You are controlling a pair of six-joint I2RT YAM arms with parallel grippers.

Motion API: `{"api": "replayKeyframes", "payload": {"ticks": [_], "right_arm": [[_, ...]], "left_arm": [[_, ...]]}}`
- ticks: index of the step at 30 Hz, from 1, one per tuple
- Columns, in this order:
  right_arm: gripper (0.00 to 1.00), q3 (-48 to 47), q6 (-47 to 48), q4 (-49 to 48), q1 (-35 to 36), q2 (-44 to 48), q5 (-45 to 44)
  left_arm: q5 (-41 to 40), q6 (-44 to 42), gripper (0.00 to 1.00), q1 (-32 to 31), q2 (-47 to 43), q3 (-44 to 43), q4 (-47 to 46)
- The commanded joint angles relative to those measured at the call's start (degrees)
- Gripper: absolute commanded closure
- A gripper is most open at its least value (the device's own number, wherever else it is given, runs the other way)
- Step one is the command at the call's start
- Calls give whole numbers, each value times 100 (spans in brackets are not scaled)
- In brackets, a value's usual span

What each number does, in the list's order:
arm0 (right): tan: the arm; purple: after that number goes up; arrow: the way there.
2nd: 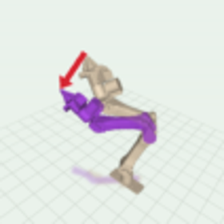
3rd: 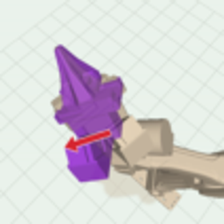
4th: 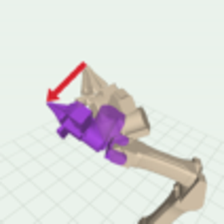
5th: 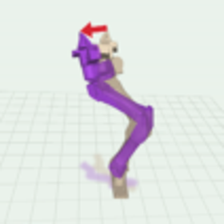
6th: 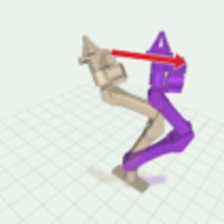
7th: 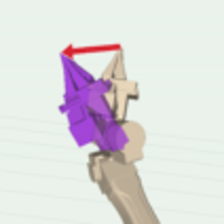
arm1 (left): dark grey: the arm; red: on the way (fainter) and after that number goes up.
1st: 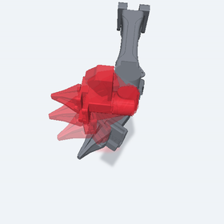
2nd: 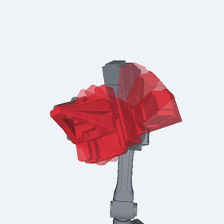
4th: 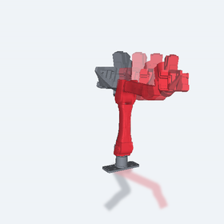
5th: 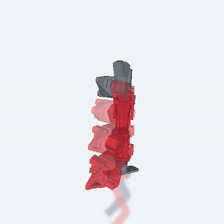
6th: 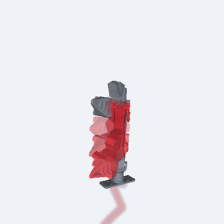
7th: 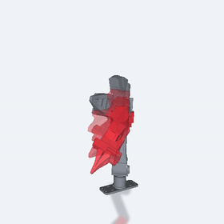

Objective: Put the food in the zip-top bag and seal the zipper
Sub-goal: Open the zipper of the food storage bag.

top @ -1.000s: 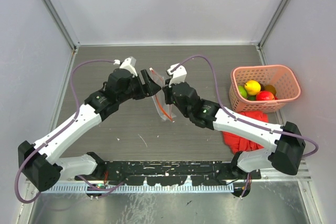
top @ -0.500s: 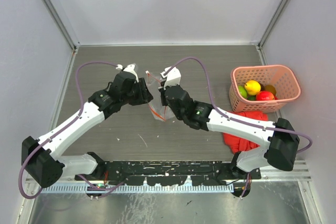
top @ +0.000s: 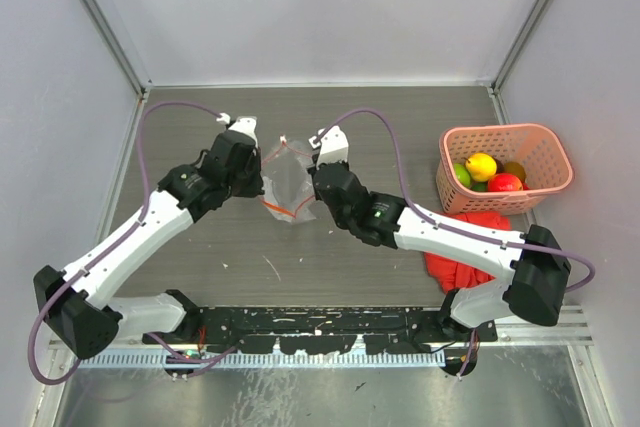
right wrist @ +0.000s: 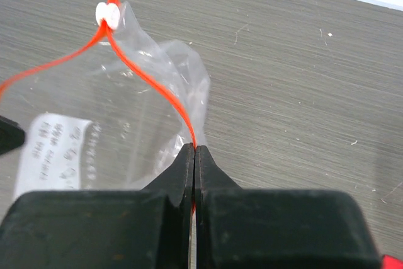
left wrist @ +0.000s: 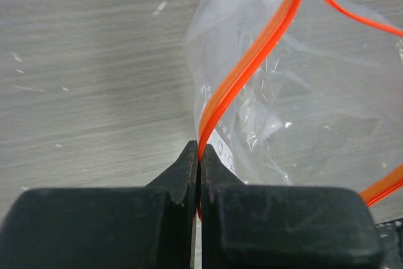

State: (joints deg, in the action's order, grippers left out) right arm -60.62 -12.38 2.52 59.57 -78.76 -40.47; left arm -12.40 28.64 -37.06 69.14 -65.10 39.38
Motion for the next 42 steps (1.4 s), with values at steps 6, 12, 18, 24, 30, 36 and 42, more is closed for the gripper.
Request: {"api": "replayKeyframes", "payload": {"ticks": [6, 12, 18, 24, 30, 36, 42], "right_arm": [[100, -422, -645, 233, -378, -104, 675], [88, -531, -889, -23, -470, -377, 1246], [69, -719, -1026, -380, -576, -758, 1860], [57, -1077, -1200, -569, -694, -1270, 2252], [53, -1300, -1577, -559, -886, -1677, 2298], [65, -852, -1831, -401, -1231, -1767, 2268], [69, -319, -1882, -594, -1567, -1665, 2473]], "left_arm": [[-737, -1684, 100, 41, -161, -881, 547], [-404, -2060, 100, 41, 108, -1151, 695], [-448, -2068, 100, 32, 407, -1460, 998], [-412, -1980, 100, 31, 574, -1514, 1125], [-533, -1875, 100, 32, 578, -1518, 1187], [-1049, -1910, 100, 33, 600, -1616, 1414], [-1219, -2013, 100, 36, 576, -1702, 1407]]}}
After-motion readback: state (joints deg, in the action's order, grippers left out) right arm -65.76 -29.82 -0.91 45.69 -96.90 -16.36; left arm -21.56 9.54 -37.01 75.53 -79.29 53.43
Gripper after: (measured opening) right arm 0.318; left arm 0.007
